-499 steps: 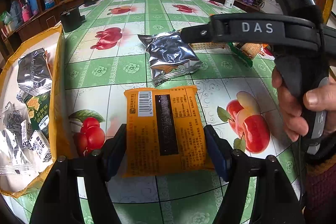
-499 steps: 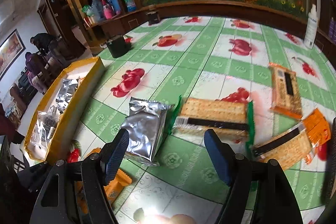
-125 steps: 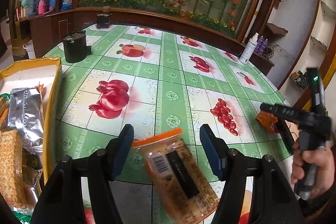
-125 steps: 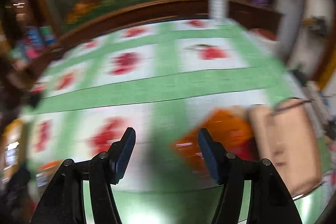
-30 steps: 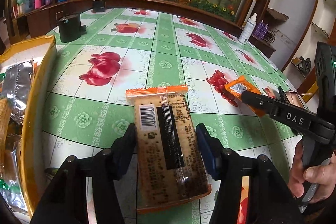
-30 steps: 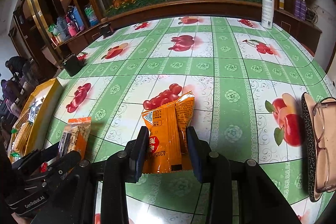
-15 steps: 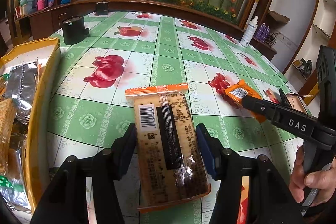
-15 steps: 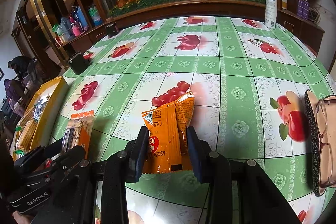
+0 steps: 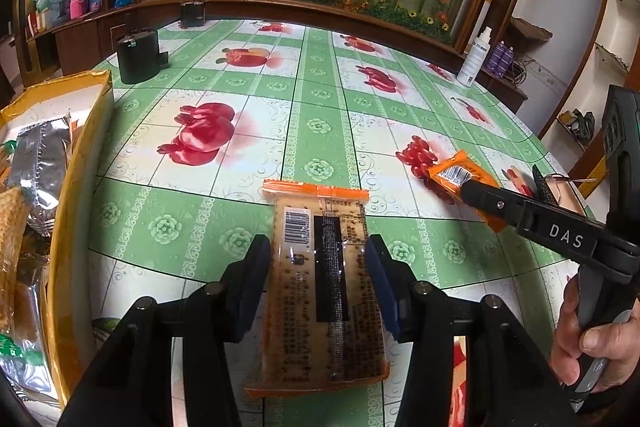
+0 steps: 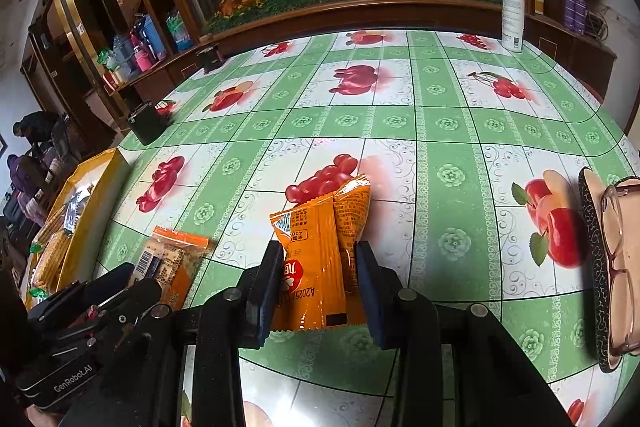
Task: Organize snacks
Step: 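Grasp a small orange packet with the left tool while the right tool holds the orange bag, then carry the held packets into the tray and open both tools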
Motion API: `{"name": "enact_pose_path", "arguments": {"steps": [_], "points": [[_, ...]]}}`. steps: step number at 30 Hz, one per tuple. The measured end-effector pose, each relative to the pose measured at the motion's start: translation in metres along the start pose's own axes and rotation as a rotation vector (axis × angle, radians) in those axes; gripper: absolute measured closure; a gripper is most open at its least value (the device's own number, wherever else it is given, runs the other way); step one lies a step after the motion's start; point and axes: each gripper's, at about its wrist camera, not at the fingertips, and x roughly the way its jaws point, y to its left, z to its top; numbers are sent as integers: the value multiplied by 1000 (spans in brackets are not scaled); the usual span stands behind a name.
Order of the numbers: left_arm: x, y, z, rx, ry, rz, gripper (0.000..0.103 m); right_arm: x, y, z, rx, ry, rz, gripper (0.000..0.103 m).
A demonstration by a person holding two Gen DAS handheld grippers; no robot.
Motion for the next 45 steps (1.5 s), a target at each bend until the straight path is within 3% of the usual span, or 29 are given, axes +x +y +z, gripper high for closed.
{"name": "enact_pose_path", "arguments": {"steps": [9,11,13,15,26,35,45], "points": [[13,-7,0,23,50,8,38,0,-1,1,2,0,4,64],[15,-9,0,40,56,9,38,-1,0,1,-2,-2,6,64],[15,-14,-1,63,60,18,51,-1,0,0,-2,-1,6,64],[13,-13,-2,50,54,-2,51,-1,1,0,-2,-3,8,64],[-13,-3,3,-13,-68,-51,51,-15,9,3,28,-54,48,64],[-54,14,4,-46,-154,-66,51,-33,51,-1,28,-143,62,63],[-118,90,13,-161,-264,-13,51,-28,127,-13,-45,-141,157,63]]}}
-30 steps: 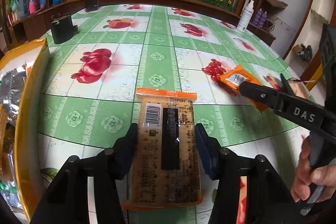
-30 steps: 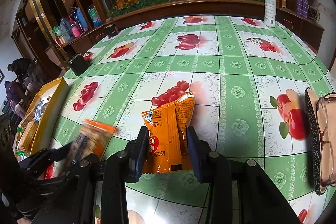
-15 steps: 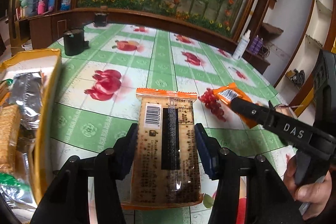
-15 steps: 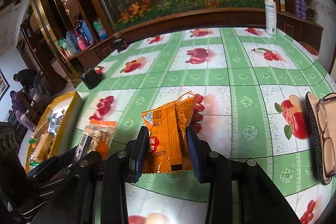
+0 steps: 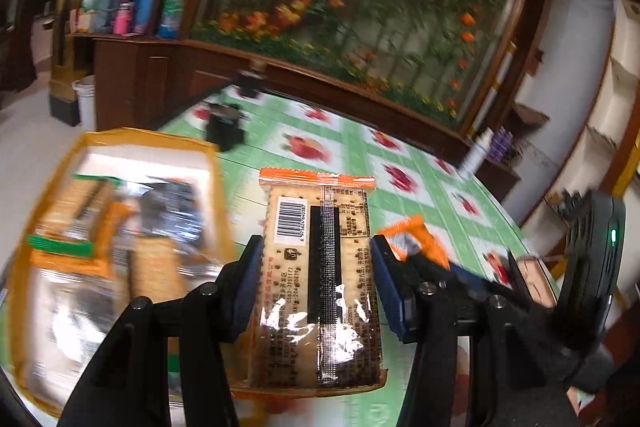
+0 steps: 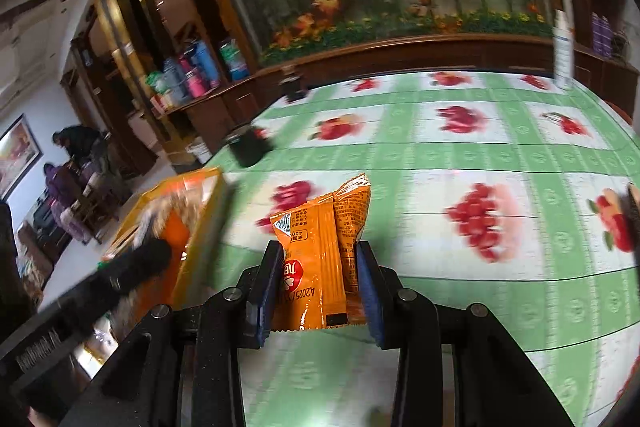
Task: Organize snacks
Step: 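Carry the held packets into the tray and open both tools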
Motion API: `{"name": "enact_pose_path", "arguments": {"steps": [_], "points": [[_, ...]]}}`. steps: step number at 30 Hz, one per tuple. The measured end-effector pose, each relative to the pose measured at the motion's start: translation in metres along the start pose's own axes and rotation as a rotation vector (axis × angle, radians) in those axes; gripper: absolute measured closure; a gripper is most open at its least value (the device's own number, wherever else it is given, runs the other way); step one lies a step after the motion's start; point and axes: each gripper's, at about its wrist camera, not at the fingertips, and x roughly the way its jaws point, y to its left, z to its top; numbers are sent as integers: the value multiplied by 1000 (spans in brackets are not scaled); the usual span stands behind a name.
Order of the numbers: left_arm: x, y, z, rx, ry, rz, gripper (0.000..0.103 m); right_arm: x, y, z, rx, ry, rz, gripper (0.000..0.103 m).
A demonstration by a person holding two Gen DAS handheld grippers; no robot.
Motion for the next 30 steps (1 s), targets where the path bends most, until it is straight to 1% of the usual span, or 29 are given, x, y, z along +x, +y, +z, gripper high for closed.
{"name": "enact_pose_path", "arguments": {"steps": [5,7,11,16,20,23,24,26,27,29,30], "points": [[-25,51,9,-70,-32,64,51,15,48,-7,-68,18,59,63],[-32,64,9,-83,-35,81,51,22,64,-8,-89,26,88,63],[-43,84,-1,-79,-31,115,51,34,94,-4,-119,36,132,63],[-42,114,-18,-114,5,142,51,58,124,3,-127,68,179,63],[-37,124,-27,-114,21,146,51,86,143,4,-129,116,191,63],[-35,119,-30,-73,11,167,50,105,151,6,-138,157,173,63],[-34,119,-31,-73,21,163,50,111,155,5,-135,175,175,63],[-30,125,-32,-112,42,128,50,121,158,6,-125,202,188,63],[-29,129,-34,-127,52,127,50,128,160,5,-124,226,188,63],[-31,128,-35,-119,49,121,50,137,162,2,-128,235,179,61],[-30,127,-35,-116,52,121,48,140,162,0,-130,242,172,60]]}}
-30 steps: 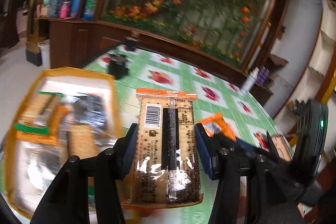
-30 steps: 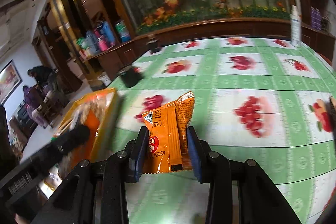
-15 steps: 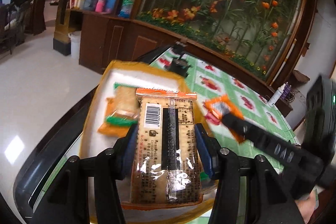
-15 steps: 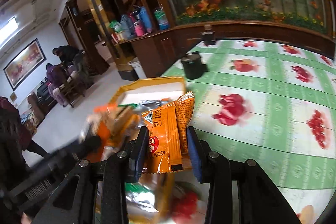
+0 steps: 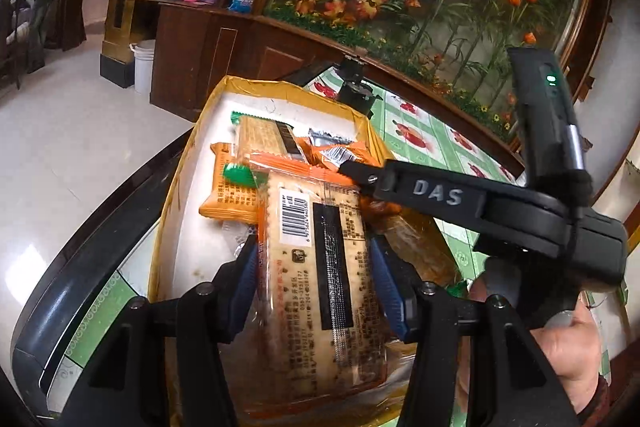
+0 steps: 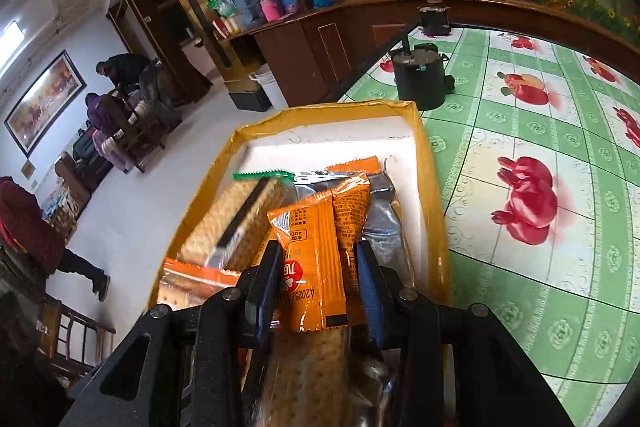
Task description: Organize snacks
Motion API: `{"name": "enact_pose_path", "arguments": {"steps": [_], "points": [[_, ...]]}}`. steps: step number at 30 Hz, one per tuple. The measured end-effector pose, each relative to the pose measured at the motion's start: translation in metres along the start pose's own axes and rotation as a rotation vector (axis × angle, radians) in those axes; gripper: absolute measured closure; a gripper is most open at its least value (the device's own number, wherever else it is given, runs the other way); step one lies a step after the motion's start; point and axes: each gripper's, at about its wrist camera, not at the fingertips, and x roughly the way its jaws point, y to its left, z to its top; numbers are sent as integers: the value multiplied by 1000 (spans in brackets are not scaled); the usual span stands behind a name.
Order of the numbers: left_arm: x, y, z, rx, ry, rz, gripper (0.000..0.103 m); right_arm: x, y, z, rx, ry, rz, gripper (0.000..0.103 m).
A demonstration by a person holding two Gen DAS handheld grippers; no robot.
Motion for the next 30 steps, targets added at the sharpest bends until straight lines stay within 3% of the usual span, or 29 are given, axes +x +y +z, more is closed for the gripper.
{"name": "enact_pose_path", "arguments": {"steps": [3,7,14,17,24,26,30], "points": [[0,-3,0,16,3,-12,41,1,-12,0,50,12,52,56],[3,-7,2,27,9,-8,37,-5,-18,-1,70,-11,103,41],[4,-6,2,23,7,-9,37,-31,-12,0,2,-92,91,20],[4,-6,2,21,7,-9,37,-47,-8,0,-23,-133,104,15],[3,-5,1,9,-1,10,37,-88,7,-7,-113,-282,34,8],[3,-4,1,6,-2,13,37,-96,5,-8,-108,-307,30,0],[2,-3,1,7,1,20,37,-105,-13,-12,-11,-309,82,0]]}}
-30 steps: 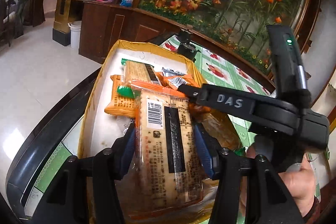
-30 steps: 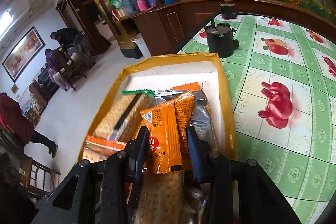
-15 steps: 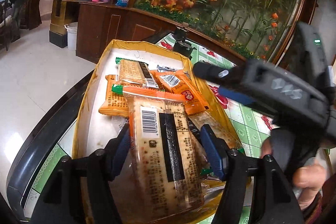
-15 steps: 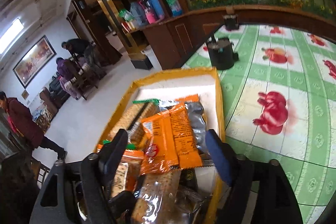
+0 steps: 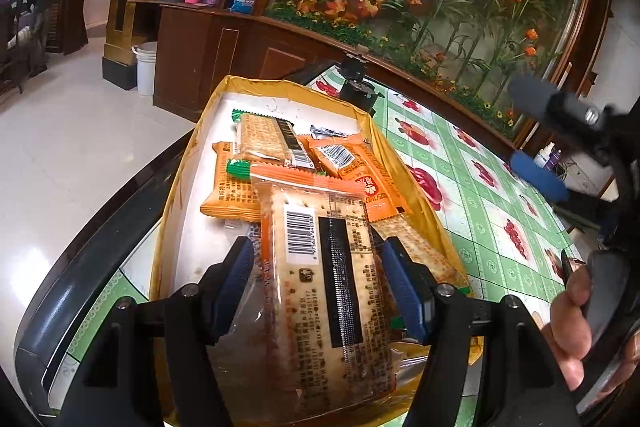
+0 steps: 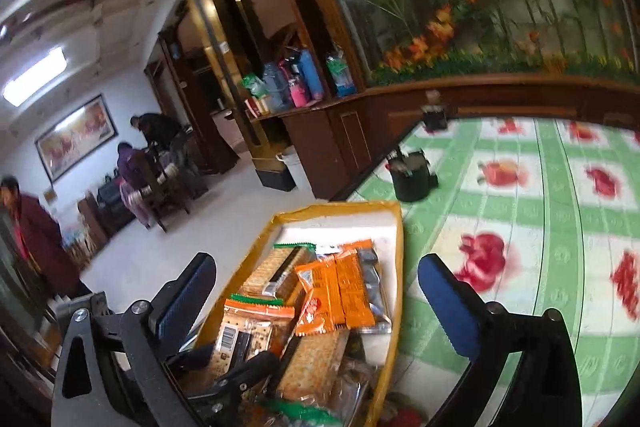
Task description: Organize snacks
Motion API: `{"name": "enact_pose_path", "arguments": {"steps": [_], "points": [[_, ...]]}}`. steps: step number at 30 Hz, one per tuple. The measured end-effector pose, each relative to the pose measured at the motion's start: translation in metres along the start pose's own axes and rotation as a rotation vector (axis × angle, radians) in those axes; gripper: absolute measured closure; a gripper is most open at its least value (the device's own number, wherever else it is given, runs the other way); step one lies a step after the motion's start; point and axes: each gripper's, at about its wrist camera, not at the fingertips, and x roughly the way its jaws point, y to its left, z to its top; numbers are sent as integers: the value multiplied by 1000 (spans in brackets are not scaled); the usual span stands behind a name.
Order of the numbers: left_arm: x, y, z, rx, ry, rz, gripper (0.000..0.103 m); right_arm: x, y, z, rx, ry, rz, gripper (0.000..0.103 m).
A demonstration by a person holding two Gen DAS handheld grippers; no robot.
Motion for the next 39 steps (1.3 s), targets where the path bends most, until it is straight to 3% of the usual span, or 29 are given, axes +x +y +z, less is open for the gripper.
{"name": "enact_pose_path", "arguments": {"steps": [4,6,11,14,22,26,39], "points": [[0,0,0,-2,1,4,37,3,-12,-3,31,58,-10,0],[1,0,0,-4,1,8,37,-3,-9,-4,-1,38,-47,0],[2,2,0,-4,3,18,37,-15,-4,-13,-31,-9,-22,0],[2,2,-1,-5,4,24,37,-12,-13,-18,37,28,61,2],[1,-1,-2,-5,0,49,37,-20,-26,-24,114,43,157,2],[-2,-7,-4,5,-14,67,37,-19,-29,-27,133,85,164,2],[-9,-21,-9,30,-30,71,29,-41,-30,-41,79,74,146,3]]}}
